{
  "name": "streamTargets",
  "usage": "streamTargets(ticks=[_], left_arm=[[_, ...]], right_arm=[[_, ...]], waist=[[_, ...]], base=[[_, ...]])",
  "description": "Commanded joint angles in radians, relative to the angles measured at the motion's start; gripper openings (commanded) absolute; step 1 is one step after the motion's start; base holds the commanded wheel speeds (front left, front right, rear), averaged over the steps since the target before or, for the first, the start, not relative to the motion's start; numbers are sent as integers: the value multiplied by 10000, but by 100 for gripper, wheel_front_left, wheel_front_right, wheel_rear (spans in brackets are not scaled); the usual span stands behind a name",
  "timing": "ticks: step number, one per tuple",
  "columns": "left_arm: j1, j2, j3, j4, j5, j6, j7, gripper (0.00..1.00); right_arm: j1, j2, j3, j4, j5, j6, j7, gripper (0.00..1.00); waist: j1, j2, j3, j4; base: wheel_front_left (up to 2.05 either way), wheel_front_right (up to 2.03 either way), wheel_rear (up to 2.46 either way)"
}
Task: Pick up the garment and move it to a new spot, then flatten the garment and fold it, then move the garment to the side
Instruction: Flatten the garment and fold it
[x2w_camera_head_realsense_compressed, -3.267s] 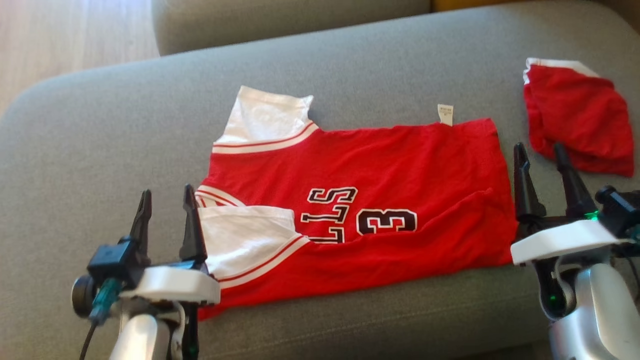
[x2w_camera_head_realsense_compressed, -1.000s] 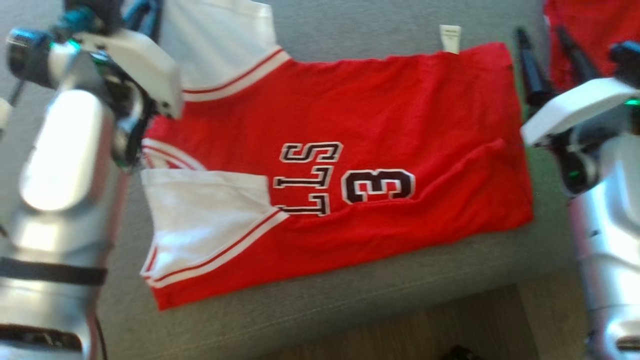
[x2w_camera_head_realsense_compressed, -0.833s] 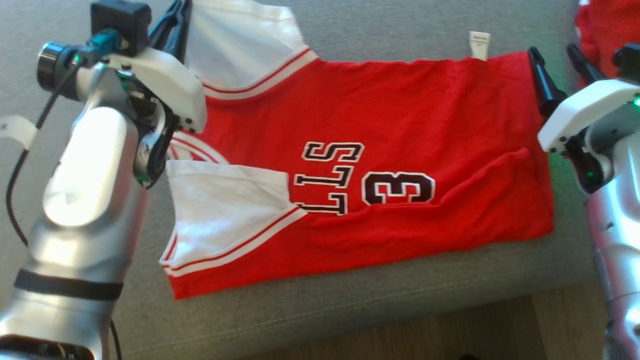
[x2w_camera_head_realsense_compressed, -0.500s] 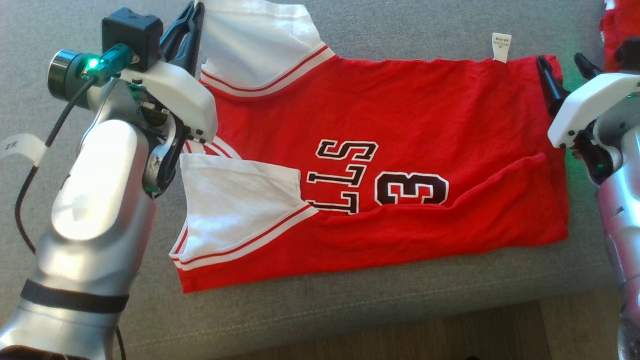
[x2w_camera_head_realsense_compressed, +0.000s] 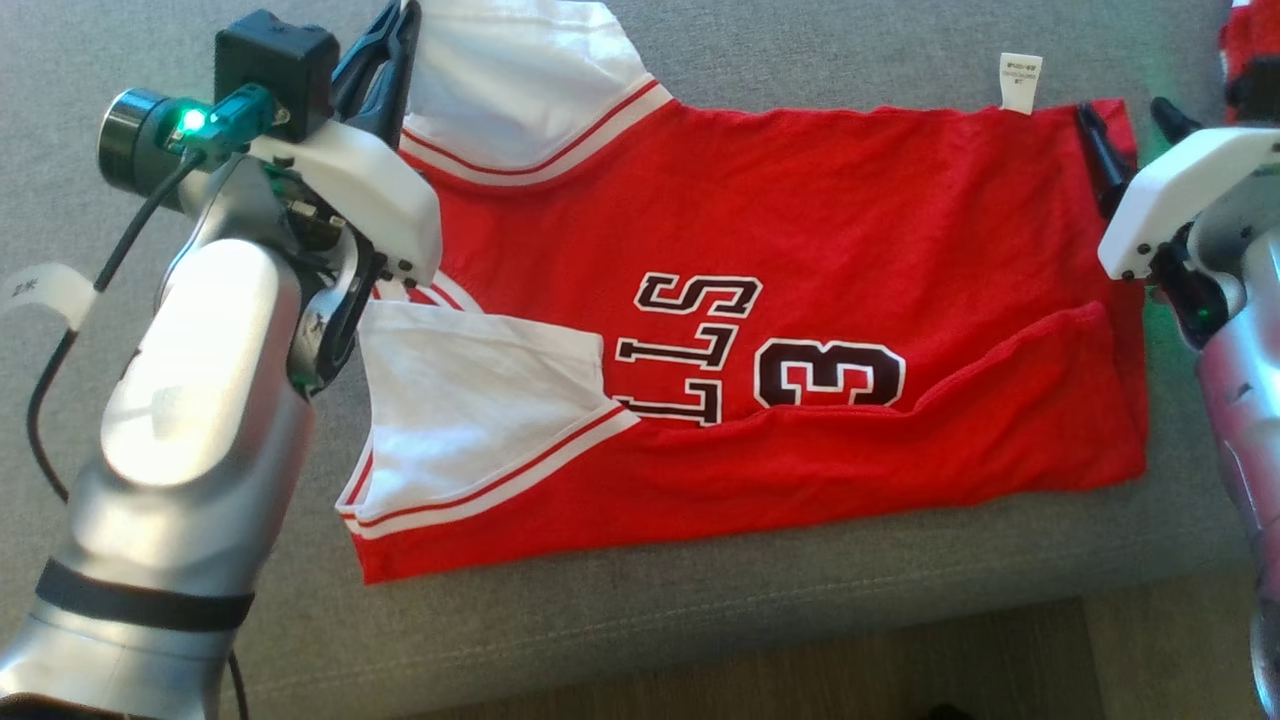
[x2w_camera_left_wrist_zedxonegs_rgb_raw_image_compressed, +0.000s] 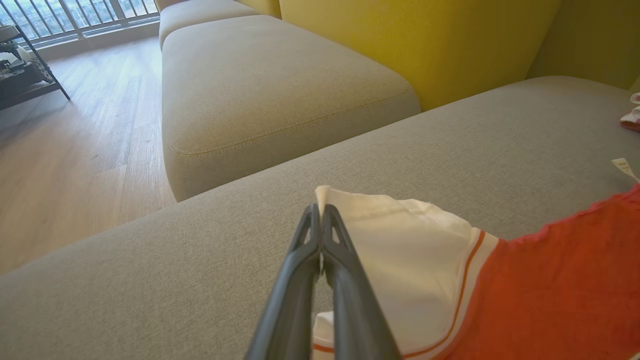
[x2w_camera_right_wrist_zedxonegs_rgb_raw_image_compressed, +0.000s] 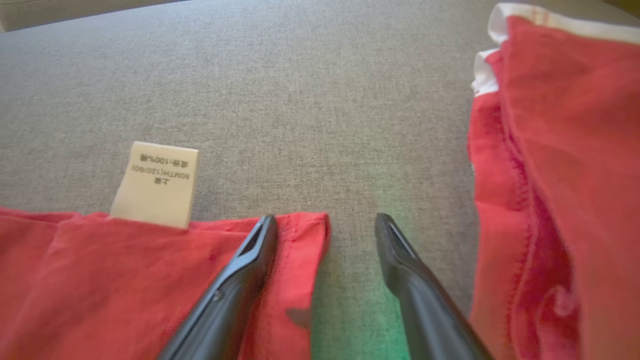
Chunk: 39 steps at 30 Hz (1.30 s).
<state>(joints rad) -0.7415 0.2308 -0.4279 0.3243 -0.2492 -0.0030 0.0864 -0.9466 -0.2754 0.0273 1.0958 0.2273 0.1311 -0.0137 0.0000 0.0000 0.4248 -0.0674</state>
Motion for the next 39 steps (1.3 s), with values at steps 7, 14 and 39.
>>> streamTargets(ticks=[7,14,39], left_arm=[[-252,394,235,-473,-54,119,90,0],[-166,456,248,-477,-125,218,51,0],[2794,1372,772,-1635,-1101,583,-61,0]], right_arm=[[-389,11,653,372,321,-4,-362,6],[-410,-111,1257,433,602,-4,-878,0],[1875,-1081,2574,-1104,2221,-4,-1969,0]], waist=[[0,0,38,96],[0,0,-86,158],[0,0,-2027,358]], base=[[0,0,0],[0,0,0],[0,0,0]])
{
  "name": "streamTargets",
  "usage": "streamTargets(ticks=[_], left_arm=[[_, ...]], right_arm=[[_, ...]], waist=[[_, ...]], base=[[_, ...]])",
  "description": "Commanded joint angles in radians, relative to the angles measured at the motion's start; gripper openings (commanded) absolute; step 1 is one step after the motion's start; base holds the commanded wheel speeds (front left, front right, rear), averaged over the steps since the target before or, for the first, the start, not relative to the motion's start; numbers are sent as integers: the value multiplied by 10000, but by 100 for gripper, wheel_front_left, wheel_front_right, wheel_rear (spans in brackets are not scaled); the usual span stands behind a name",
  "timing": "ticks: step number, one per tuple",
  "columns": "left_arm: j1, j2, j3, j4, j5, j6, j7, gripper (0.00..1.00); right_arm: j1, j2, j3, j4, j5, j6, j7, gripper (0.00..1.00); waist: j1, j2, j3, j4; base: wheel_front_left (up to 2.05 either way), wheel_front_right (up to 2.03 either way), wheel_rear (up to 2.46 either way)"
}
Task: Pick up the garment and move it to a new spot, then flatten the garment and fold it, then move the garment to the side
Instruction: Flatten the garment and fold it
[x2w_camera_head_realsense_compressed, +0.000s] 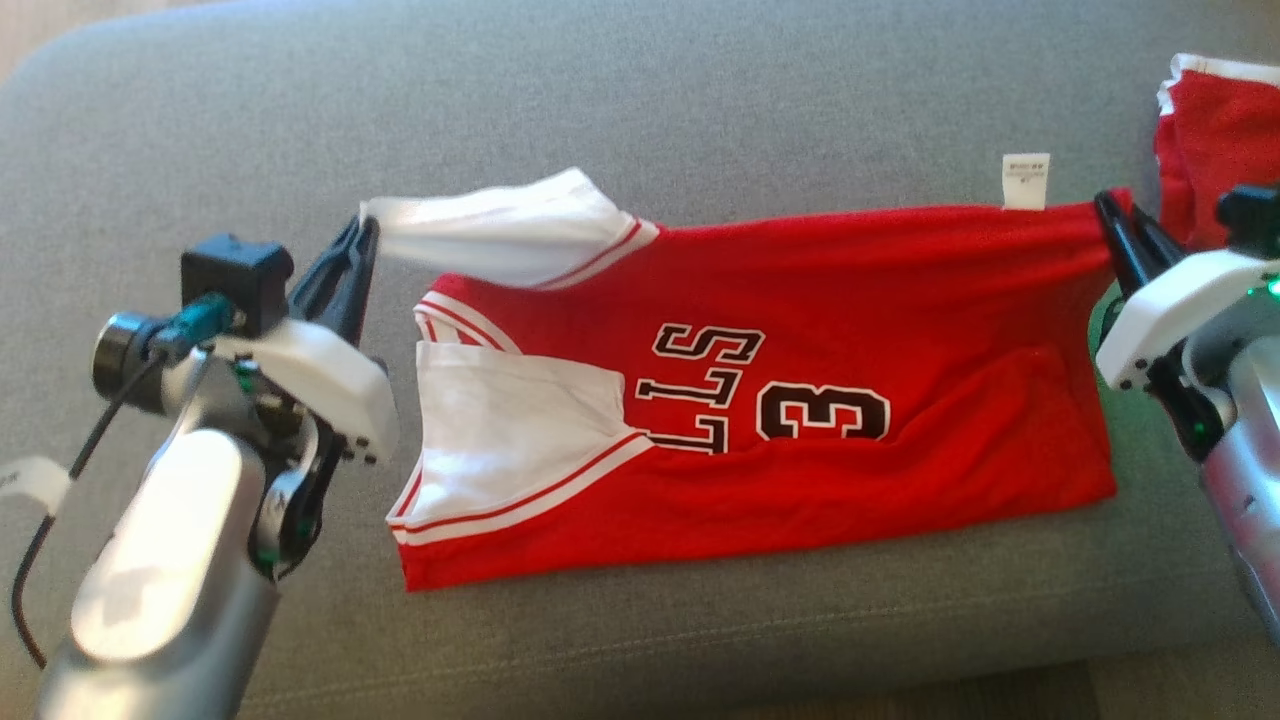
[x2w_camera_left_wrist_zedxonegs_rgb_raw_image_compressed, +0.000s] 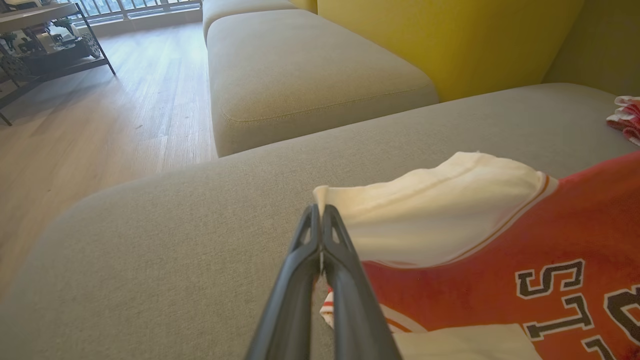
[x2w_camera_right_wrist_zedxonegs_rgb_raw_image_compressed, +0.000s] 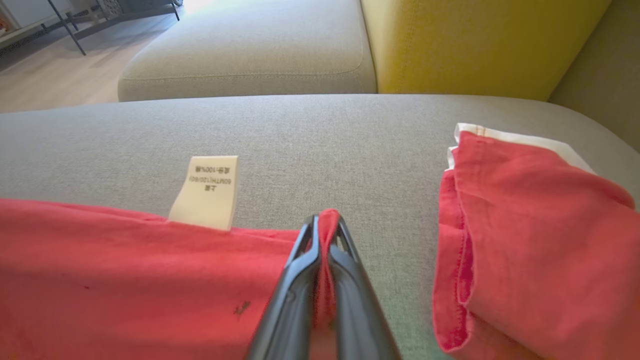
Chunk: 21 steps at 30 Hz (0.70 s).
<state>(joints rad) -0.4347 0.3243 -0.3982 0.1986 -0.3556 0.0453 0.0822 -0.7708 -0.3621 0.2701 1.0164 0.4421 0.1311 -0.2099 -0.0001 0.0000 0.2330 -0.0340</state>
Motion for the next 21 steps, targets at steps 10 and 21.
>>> streamTargets(ticks=[10,21], left_arm=[[1081,1006,-90,-1462,-101,-271,556,0],[2389,1723,-381,-2488,-320,-429,1264,0]], right_arm=[[1596,-916,800,-2030,805,-4,883,0],[3038,-1687,716,-3726,1191,-4,2577,0]], waist=[[1,0,-629,114],[1,0,-925,124]], base=[[0,0,0],[0,0,0]])
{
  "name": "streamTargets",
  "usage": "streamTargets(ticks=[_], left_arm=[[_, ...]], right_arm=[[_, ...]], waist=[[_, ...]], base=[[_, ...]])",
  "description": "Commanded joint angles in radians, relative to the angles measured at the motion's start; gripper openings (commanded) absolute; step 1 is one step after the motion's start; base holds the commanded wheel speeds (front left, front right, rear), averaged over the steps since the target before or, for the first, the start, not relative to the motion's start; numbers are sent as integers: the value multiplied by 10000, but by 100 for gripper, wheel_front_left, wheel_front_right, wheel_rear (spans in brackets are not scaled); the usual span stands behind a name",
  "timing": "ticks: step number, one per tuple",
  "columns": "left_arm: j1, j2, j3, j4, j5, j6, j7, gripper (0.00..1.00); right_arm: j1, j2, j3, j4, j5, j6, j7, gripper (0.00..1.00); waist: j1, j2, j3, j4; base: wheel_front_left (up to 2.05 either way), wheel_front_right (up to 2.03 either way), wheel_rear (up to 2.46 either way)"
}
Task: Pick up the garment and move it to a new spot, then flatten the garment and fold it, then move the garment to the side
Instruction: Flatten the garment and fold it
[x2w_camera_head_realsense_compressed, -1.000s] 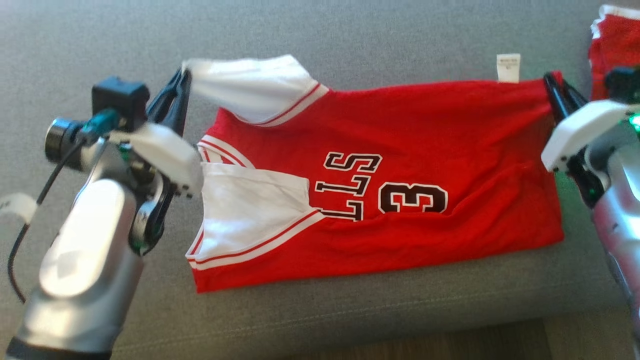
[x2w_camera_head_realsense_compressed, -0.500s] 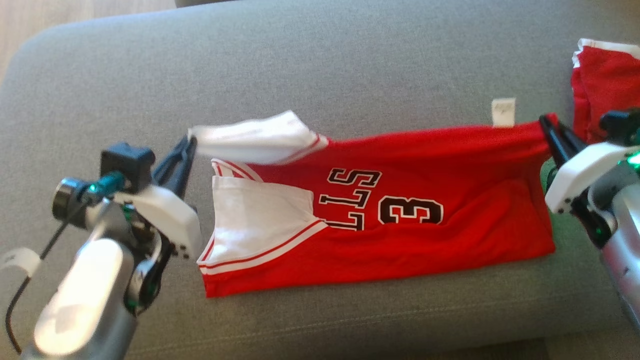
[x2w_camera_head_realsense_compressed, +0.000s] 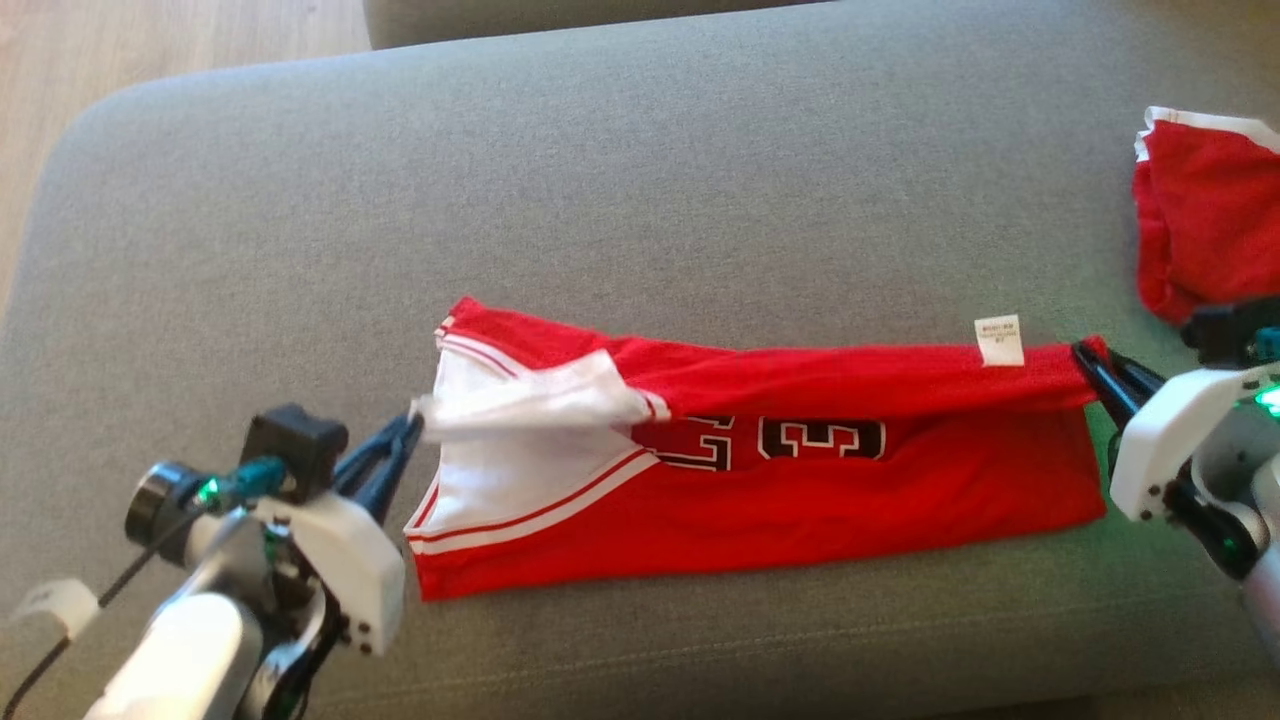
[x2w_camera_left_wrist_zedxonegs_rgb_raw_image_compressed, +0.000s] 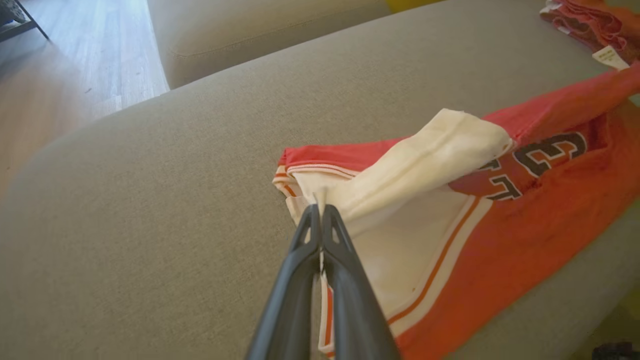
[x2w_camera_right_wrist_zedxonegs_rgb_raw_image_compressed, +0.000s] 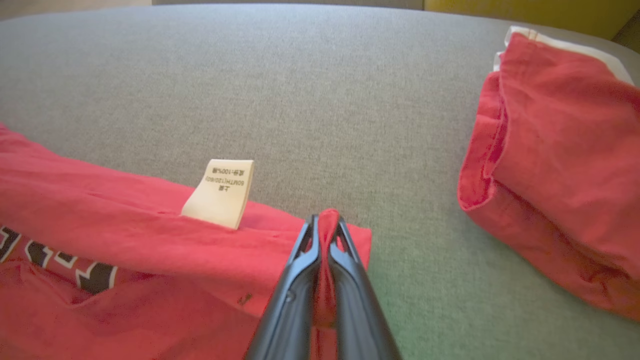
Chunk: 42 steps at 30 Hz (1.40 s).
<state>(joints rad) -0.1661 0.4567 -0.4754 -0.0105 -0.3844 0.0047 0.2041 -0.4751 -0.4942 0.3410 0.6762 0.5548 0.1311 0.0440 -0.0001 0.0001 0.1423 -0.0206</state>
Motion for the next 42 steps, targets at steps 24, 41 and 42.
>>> streamTargets(ticks=[24,41,42], left_arm=[[1043,984,-120,-1245,-662,-328,801,18],[476,-860,1975,-1478,-981,1738,-2844,100],[509,-1061,2120,-1430,-1042,1856,-3222,100]], right_arm=[[1536,343,-3107,-2373,-1410,-4,1331,100],[2203,3138,-4977,-6048,-2649,-4,-1543,100],[2316,3255,-4981,-6187,-2681,-4,-1695,100]], waist=[[1,-1,-537,-93],[1,-1,-828,-26],[1,-1,-866,-28]], base=[[0,0,0],[0,0,0],[0,0,0]])
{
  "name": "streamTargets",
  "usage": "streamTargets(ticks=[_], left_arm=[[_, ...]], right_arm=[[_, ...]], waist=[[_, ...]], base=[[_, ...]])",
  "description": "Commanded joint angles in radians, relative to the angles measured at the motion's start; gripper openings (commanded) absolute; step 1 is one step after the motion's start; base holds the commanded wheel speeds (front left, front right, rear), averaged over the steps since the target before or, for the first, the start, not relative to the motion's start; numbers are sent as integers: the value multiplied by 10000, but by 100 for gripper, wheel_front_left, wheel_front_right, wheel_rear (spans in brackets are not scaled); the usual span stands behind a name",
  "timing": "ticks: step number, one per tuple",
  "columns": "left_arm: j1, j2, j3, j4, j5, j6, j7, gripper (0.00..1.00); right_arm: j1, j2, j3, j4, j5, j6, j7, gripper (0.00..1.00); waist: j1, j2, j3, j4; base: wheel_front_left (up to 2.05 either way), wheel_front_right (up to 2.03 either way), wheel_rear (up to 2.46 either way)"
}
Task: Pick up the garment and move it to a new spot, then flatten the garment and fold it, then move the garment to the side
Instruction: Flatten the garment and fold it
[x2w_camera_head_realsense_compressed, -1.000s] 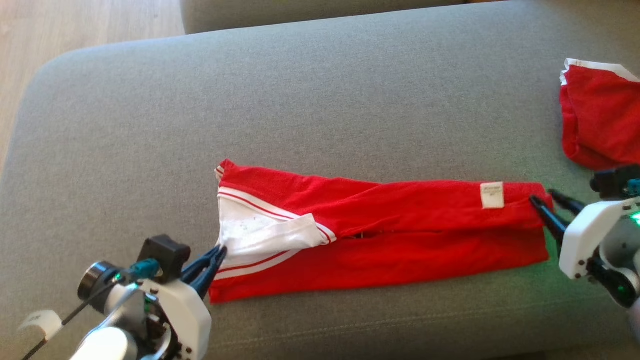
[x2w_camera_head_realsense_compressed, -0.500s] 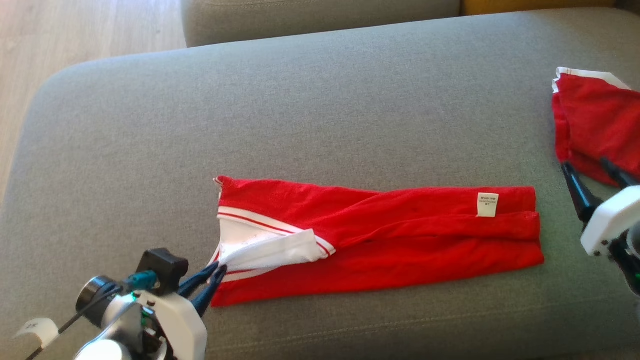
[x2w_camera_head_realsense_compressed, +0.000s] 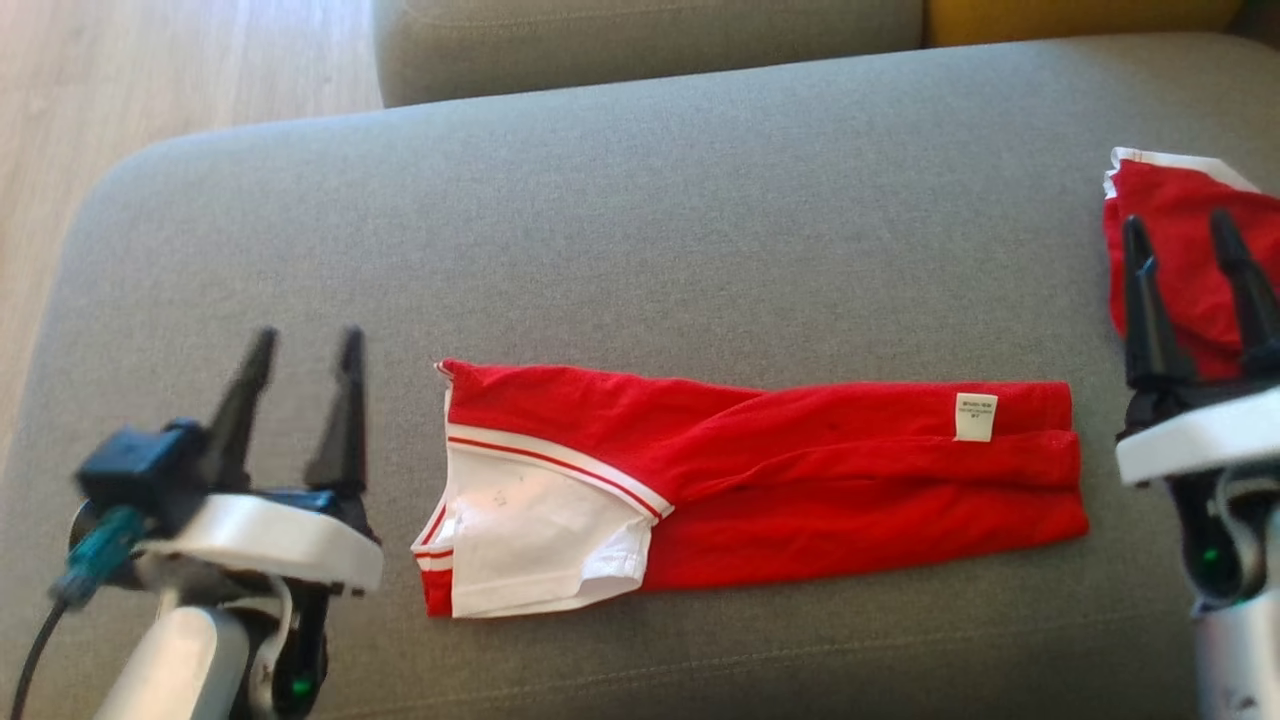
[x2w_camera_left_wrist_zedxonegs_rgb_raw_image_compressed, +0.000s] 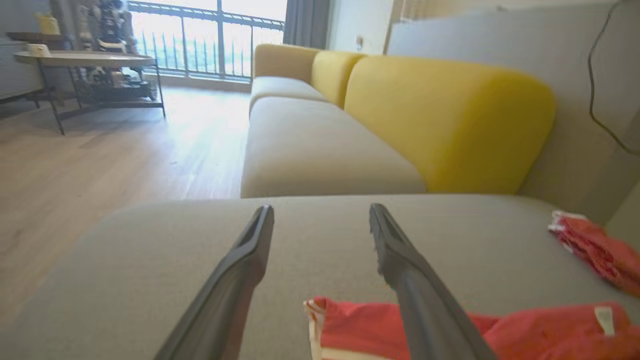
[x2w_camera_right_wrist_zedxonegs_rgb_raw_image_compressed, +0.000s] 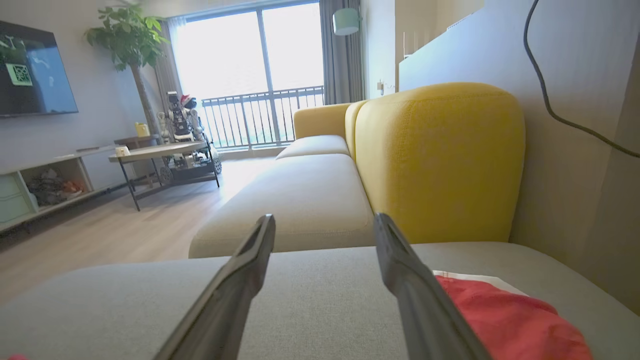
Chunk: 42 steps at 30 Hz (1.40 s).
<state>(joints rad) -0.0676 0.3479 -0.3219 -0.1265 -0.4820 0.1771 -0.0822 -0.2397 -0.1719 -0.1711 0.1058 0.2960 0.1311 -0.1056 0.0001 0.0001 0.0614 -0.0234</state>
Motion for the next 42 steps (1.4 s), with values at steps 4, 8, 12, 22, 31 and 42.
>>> streamTargets(ticks=[4,8,12,22,31,42], left_arm=[[-227,-608,971,-41,-142,403,-1460,100],[230,-1277,1375,159,-108,461,-1762,100],[476,-1708,1656,266,106,306,-1788,100],[576,-2294,2071,763,989,-629,-1794,100],[177,-2515,1897,1263,1466,-1083,-1795,100],[-70,-2654,1989,1437,1729,-1286,-1795,100]], right_arm=[[449,492,22,-841,-186,-4,-712,100],[916,833,-52,-783,-261,-4,-879,100],[1124,940,52,-681,-372,-4,-916,100],[1040,1192,-872,839,-570,-4,-93,100],[-25,1214,-1549,3103,-818,-4,471,100],[-679,1216,-1727,4694,-984,-4,618,100]], waist=[[-1,-1,-181,-2],[-1,-1,-239,-25],[-1,-1,-226,-22],[-1,-1,233,-41],[-1,-1,917,71],[-1,-1,1243,183]], base=[[0,0,0],[0,0,0],[0,0,0],[0,0,0],[0,0,0],[0,0,0]])
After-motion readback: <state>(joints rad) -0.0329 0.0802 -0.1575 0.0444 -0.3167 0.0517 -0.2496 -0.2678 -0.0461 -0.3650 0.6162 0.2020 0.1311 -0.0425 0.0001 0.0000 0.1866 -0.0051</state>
